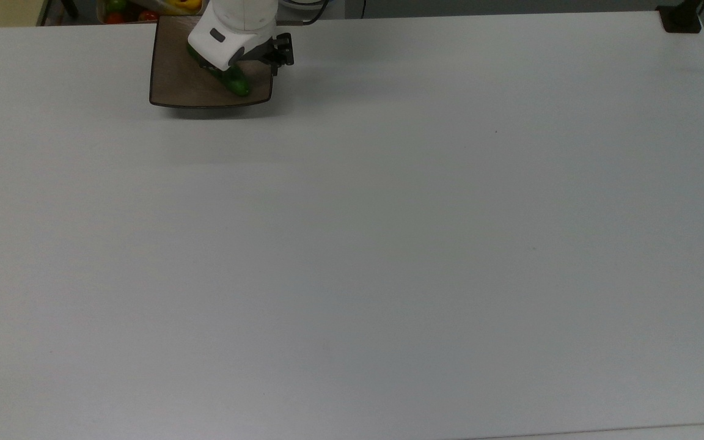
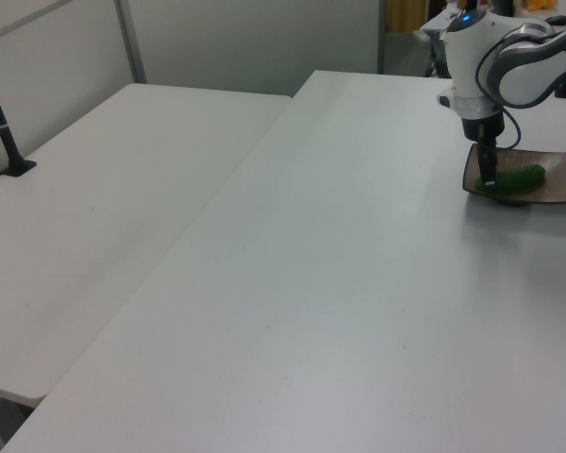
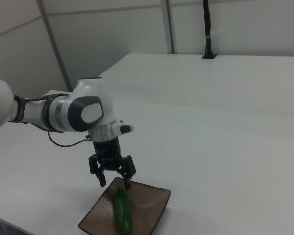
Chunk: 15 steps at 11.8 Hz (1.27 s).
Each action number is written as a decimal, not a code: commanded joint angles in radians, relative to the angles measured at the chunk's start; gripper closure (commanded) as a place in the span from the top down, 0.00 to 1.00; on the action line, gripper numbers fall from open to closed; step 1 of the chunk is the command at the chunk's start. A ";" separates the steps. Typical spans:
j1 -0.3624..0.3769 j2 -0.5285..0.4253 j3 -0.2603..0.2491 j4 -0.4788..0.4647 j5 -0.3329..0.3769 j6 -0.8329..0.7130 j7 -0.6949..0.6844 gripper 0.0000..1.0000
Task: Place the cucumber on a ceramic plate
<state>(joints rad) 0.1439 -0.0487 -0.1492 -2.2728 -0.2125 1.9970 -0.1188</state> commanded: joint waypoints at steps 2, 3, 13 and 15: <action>0.003 -0.016 -0.007 0.116 0.080 -0.030 0.004 1.00; 0.002 -0.016 -0.007 0.184 0.146 -0.027 0.004 1.00; 0.005 0.058 0.115 0.545 0.255 -0.270 0.161 1.00; -0.006 0.067 0.198 0.538 0.255 -0.268 0.215 1.00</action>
<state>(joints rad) 0.1491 -0.0178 -0.0271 -1.7651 0.0293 1.7585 0.0372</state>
